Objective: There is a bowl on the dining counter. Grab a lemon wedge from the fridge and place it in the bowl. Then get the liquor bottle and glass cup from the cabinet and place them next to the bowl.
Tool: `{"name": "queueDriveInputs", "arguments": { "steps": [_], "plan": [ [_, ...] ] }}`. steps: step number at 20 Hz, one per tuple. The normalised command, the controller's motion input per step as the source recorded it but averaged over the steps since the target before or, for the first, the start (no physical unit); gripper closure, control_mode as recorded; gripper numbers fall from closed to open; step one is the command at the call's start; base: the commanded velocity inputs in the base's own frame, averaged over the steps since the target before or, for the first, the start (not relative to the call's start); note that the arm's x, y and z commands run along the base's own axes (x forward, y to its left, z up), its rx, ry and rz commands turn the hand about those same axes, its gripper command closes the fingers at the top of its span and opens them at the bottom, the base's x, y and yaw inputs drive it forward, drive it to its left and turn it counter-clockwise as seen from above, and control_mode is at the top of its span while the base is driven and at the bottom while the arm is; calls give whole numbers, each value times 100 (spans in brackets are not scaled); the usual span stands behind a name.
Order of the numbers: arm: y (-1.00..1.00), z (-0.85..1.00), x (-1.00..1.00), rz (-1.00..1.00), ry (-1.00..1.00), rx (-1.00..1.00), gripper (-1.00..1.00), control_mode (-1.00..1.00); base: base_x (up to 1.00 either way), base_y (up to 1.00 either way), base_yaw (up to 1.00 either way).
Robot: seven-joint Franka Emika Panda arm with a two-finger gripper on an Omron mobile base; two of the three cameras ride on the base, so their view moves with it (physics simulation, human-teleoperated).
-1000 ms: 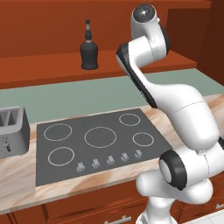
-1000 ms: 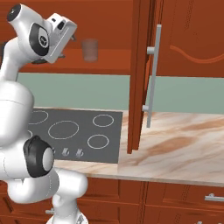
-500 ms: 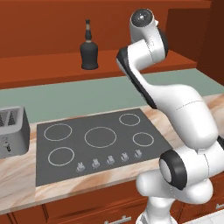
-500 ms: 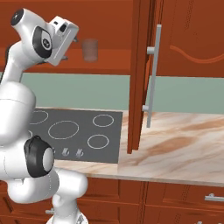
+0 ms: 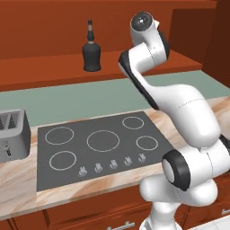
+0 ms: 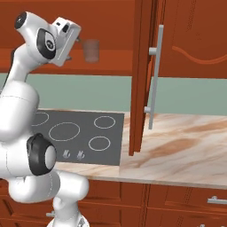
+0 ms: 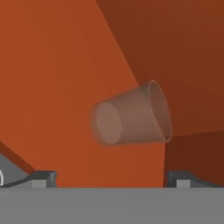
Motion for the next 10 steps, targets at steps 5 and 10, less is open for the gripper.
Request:
{"name": "queueDriveInputs", "arguments": {
  "steps": [5,10],
  "plan": [
    [0,0,29,0,0,-2,-100,-100,0,0,0],
    [0,0,31,0,0,0,-100,-100,0,0,0]
  ]
}}
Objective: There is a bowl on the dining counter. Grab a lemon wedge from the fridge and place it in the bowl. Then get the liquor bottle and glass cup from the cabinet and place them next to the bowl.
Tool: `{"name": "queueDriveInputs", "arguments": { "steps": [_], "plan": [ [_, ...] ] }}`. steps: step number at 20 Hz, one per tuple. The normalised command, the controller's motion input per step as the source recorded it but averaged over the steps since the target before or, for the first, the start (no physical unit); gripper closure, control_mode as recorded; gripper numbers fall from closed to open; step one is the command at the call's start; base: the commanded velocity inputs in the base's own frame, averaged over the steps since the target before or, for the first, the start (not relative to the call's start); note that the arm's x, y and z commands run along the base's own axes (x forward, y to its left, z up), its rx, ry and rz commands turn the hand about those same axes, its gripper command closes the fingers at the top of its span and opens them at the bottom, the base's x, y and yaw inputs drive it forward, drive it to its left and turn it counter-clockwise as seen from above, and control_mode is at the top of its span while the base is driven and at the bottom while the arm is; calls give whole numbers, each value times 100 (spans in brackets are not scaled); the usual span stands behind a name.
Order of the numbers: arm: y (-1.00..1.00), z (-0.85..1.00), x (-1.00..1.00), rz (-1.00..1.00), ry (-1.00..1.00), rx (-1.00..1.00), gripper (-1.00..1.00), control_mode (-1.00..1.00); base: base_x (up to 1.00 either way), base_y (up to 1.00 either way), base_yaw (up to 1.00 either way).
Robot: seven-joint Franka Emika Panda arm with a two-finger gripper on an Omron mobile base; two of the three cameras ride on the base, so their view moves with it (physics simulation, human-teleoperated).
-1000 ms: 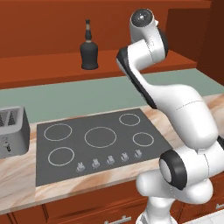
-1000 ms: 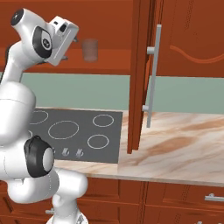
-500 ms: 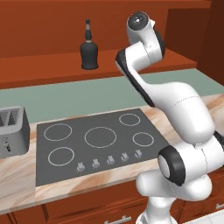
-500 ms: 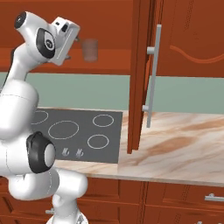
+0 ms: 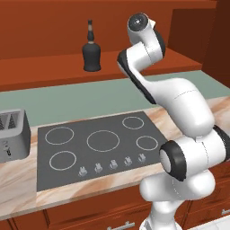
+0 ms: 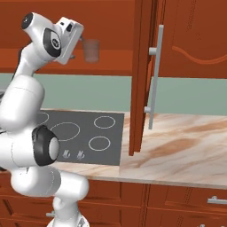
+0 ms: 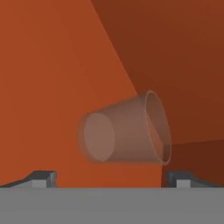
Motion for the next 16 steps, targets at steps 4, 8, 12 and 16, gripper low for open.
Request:
{"name": "queueDriveInputs", "arguments": {
  "steps": [4,8,12,16],
  "plan": [
    [0,0,26,0,0,-1,-100,-100,0,0,0],
    [0,0,18,0,0,-1,-100,-100,0,0,0],
    [0,0,16,0,0,-1,-100,-100,0,0,0],
    [0,0,15,0,0,-1,-100,-100,0,0,0]
  ]
}}
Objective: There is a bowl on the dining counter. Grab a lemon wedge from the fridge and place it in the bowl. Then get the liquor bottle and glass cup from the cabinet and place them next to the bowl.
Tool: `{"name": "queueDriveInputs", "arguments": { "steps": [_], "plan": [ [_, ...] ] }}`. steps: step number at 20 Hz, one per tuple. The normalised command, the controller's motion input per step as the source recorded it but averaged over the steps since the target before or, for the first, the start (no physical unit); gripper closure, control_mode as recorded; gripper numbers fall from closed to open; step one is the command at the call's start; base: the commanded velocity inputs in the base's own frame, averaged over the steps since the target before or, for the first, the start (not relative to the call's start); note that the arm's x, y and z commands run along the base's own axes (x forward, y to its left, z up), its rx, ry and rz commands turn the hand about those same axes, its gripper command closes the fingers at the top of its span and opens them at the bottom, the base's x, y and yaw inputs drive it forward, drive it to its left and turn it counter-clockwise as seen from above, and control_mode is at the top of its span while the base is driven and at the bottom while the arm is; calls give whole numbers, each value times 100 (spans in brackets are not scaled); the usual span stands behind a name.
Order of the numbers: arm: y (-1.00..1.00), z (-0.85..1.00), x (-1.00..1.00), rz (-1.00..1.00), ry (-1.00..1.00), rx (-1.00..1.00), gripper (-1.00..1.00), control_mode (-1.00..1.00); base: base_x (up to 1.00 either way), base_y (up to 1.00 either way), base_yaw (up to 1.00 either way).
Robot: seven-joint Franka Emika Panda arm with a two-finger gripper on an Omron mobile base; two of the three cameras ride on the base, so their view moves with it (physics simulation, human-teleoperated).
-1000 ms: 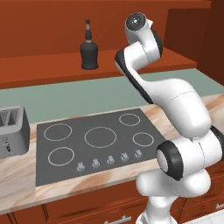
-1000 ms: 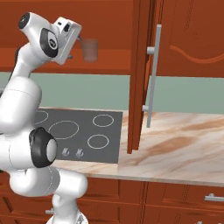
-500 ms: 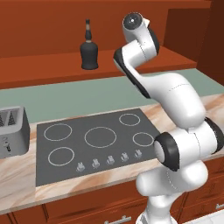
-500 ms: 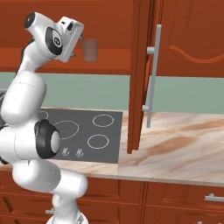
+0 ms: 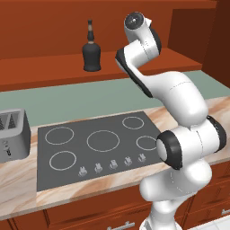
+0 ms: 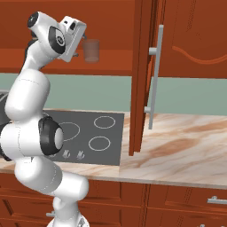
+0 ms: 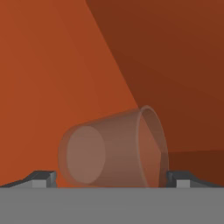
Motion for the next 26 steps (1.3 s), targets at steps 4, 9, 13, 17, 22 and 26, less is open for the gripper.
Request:
{"name": "queueDriveInputs", "arguments": {
  "steps": [4,9,13,17,22,26],
  "plan": [
    [0,-2,20,0,2,-1,-100,-100,0,0,0],
    [0,-9,18,0,5,0,-100,-100,0,0,0],
    [0,-7,4,0,3,0,-100,-100,0,0,0],
    [0,-5,0,0,1,0,-100,-100,0,0,0],
    [-1,-4,0,0,1,0,-100,-100,0,0,0],
    [-1,-5,0,0,3,0,-100,-100,0,0,0]
  ]
}}
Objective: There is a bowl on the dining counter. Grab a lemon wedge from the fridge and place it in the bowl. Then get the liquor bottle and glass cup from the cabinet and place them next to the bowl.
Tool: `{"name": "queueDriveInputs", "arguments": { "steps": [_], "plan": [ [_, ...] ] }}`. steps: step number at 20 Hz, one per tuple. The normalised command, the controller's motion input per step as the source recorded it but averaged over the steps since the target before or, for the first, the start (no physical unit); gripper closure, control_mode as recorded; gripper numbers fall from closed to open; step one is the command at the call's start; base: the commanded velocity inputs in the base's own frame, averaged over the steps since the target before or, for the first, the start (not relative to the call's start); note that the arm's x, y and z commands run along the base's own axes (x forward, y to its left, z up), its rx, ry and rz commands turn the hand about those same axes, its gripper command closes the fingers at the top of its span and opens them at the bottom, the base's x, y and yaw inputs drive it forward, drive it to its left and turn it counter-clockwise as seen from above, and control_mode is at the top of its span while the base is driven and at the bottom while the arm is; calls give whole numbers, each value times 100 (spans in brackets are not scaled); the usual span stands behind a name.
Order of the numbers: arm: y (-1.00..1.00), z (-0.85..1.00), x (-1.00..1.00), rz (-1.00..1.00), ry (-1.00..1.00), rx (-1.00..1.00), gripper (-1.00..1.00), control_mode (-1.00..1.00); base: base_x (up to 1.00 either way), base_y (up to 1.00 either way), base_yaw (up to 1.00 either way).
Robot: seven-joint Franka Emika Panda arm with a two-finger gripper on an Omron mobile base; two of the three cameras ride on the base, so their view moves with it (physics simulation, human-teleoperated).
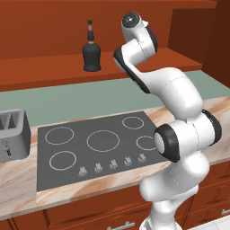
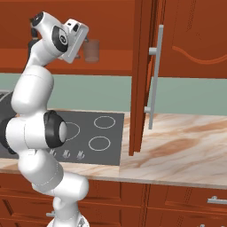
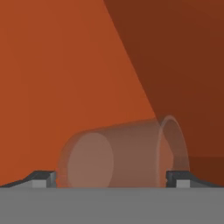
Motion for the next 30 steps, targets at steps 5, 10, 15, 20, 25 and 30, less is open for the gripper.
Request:
{"name": "queueDriveInputs", "arguments": {
  "steps": [5,10,15,20,25,30],
  "plan": [
    [0,-12,0,0,6,0,-100,-100,0,0,0],
    [-1,-14,0,0,6,0,-100,-100,0,0,0],
    [0,-13,0,0,5,0,-100,-100,0,0,0],
    [0,-11,-13,0,6,0,-100,-100,0,0,0],
    [0,-12,-30,0,6,0,-100,-100,0,0,0],
    [0,-6,-20,0,2,0,100,-100,0,0,0]
  ]
}}
